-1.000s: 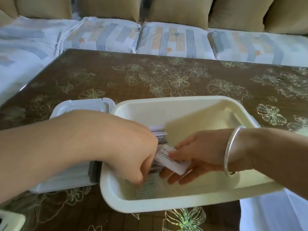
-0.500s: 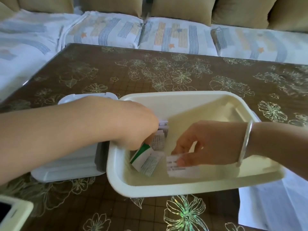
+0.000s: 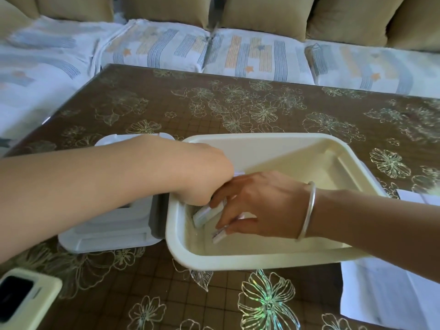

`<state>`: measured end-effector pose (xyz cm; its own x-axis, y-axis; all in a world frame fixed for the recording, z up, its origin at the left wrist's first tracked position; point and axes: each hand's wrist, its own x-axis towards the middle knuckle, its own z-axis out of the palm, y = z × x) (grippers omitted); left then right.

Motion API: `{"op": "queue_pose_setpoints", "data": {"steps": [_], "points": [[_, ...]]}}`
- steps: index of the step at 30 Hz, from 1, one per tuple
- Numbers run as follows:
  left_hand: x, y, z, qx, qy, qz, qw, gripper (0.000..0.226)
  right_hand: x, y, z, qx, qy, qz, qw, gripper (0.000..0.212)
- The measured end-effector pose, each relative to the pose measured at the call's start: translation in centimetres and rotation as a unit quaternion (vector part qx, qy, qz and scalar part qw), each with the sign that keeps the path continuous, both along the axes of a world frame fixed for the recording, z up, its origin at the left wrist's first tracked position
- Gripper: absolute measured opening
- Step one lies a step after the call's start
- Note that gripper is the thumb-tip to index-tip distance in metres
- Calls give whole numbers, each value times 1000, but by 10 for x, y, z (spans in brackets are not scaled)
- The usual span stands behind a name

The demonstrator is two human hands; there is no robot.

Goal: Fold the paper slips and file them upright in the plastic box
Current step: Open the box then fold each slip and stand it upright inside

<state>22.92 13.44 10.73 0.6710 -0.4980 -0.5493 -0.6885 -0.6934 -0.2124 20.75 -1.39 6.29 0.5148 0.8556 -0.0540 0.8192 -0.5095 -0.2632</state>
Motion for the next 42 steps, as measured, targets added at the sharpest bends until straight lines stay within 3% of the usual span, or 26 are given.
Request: {"op": "queue_pose_setpoints", "data": {"steps": [5, 8, 12, 15, 21, 26, 32, 42], "points": [[-7, 18, 6, -87, -82, -24, 993, 15, -1, 6, -5, 23, -22, -34, 999, 19], [-13, 35, 6, -185, -115, -18, 976, 27, 1, 16, -2, 17, -50, -46, 998, 18], [-20, 51, 4, -296, -253, -83, 917, 28, 4, 24, -1, -85, -37, -78, 993, 23], [-21, 62, -1, -337, -310, -41, 888, 28, 5, 25, -1, -99, -15, -98, 990, 23], [-25, 65, -21, -450, -249, 99, 852, 34, 5, 32, -5, -113, 0, -120, 986, 28], [-28, 63, -26, -470, -231, 116, 844, 34, 4, 38, -5, -169, -41, -100, 980, 22], [-29, 62, -25, -478, -214, 127, 842, 36, 5, 41, 1, -141, -91, -200, 965, 27], [-32, 61, -23, -479, -186, 152, 844, 36, -5, 54, 9, -163, -138, -142, 967, 19]]}}
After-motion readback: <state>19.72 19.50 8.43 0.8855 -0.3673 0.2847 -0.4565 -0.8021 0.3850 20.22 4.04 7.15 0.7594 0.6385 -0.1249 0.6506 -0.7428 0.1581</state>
